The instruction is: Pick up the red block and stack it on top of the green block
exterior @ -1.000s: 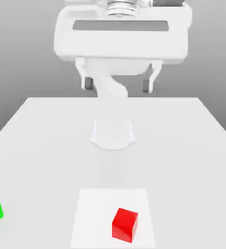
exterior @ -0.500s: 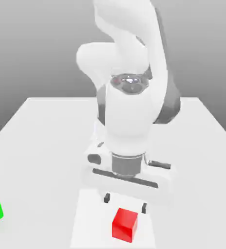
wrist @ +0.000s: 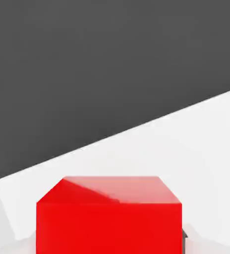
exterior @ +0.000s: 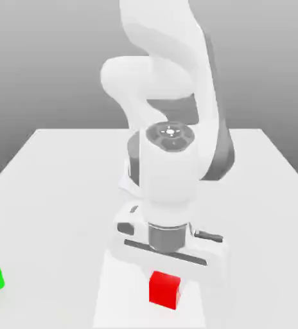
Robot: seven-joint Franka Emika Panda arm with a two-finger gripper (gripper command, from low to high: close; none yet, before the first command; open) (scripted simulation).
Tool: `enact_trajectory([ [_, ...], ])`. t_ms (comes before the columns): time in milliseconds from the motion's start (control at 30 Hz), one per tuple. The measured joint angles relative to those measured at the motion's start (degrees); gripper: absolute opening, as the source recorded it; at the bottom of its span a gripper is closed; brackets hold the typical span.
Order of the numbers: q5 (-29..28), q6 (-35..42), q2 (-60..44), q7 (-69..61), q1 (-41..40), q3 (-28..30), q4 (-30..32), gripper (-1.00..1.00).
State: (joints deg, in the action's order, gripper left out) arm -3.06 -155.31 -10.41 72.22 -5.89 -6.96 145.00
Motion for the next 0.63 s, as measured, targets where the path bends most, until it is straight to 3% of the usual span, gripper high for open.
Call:
enact_trajectory([
  [400, 7.1, 7.8, -1.9, 2.8, -17.8, 16.9, -9.5, -1.00],
  [500, 10.3, 4.3, -7.7, 1.7, -21.3, 18.0, -11.7, -1.00],
  [533, 11.2, 2.6, -9.7, 1.1, -21.8, 17.7, -11.9, 1.00],
  [633, 11.2, 2.6, -9.7, 1.1, -21.8, 17.7, -11.9, 1.00],
])
